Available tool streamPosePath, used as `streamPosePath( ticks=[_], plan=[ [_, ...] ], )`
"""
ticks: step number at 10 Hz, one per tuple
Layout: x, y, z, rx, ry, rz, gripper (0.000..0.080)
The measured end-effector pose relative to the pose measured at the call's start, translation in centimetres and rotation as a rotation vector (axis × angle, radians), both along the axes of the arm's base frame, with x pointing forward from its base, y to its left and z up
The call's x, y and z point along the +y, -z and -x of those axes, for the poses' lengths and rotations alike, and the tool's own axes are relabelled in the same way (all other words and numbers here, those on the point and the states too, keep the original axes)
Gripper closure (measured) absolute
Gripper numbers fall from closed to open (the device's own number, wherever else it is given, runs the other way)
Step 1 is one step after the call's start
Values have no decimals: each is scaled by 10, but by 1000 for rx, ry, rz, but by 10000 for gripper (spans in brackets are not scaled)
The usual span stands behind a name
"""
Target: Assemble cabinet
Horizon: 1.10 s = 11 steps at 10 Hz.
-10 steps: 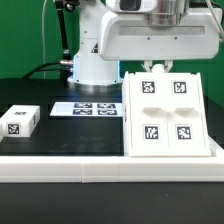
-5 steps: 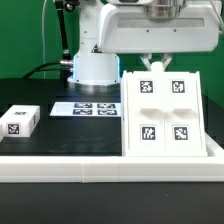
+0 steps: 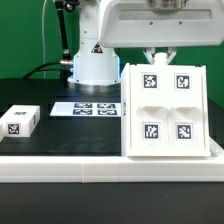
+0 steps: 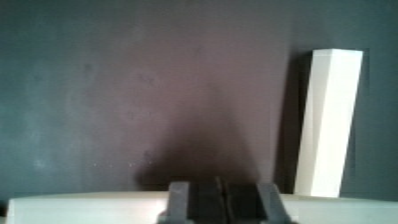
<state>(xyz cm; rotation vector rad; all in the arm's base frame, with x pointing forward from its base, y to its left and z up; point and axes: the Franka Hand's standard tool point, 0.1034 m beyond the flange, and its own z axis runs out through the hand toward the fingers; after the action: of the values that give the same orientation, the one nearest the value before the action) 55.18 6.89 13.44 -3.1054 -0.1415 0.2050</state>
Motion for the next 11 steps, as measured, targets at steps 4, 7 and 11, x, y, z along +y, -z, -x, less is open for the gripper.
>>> streamPosePath(
  ticks=[4,7,11],
  plan=[
    [0,1,4,-1,-2,-1,798],
    [-1,-1,12,-2,-2,-3,798],
    [-4,-5,-1,-6,6,-3,798]
  ],
)
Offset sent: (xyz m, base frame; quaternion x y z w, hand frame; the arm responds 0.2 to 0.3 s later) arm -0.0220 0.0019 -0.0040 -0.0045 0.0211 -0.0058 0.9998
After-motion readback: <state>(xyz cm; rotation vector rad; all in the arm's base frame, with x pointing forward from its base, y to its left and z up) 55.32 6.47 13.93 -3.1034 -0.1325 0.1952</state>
